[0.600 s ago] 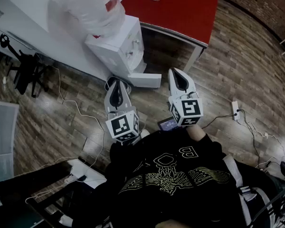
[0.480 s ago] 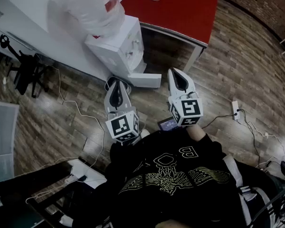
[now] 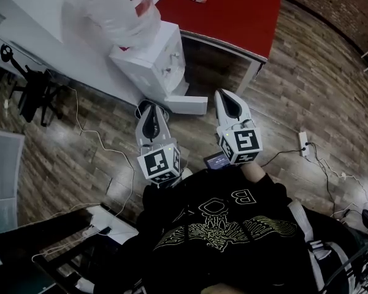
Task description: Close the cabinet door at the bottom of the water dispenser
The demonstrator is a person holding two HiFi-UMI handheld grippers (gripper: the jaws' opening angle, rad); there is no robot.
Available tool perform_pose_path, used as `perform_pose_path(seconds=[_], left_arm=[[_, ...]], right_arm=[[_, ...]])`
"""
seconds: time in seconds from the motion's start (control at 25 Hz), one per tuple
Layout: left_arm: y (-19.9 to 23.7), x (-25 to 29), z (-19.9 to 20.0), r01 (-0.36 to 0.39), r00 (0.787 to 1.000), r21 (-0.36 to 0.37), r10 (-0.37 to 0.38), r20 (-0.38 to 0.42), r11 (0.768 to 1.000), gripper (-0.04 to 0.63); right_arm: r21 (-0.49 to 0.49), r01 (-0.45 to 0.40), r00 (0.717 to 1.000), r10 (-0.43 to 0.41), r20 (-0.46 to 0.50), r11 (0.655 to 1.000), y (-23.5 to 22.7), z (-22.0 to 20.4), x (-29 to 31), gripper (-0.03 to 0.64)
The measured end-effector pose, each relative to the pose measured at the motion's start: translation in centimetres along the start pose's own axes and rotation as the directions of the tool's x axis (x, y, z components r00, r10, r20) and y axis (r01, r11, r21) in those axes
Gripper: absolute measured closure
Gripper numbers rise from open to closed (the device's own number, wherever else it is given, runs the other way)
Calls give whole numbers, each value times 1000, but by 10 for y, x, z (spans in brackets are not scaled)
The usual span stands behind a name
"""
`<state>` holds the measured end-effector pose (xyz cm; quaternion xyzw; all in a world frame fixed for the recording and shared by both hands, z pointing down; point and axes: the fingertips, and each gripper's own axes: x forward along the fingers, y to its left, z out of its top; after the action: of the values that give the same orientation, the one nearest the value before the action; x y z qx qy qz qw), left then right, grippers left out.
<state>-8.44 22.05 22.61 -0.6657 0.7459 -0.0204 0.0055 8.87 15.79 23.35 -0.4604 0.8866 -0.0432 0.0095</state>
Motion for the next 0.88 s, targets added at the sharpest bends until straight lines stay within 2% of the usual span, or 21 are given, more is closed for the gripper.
perform_pose_path(seconds=[0.32,0.88], left_arm=[[-17,5,0,-6,1000,-2,6,-9,1000,588],[-65,-5,-18,-82,994,-4,82,-65,997,588]], right_arm=[[-5,-25,1000,25,-2,1000,-12,2,2,618],[34,-109,991,111,-74,994,-50,-19,-9,618]])
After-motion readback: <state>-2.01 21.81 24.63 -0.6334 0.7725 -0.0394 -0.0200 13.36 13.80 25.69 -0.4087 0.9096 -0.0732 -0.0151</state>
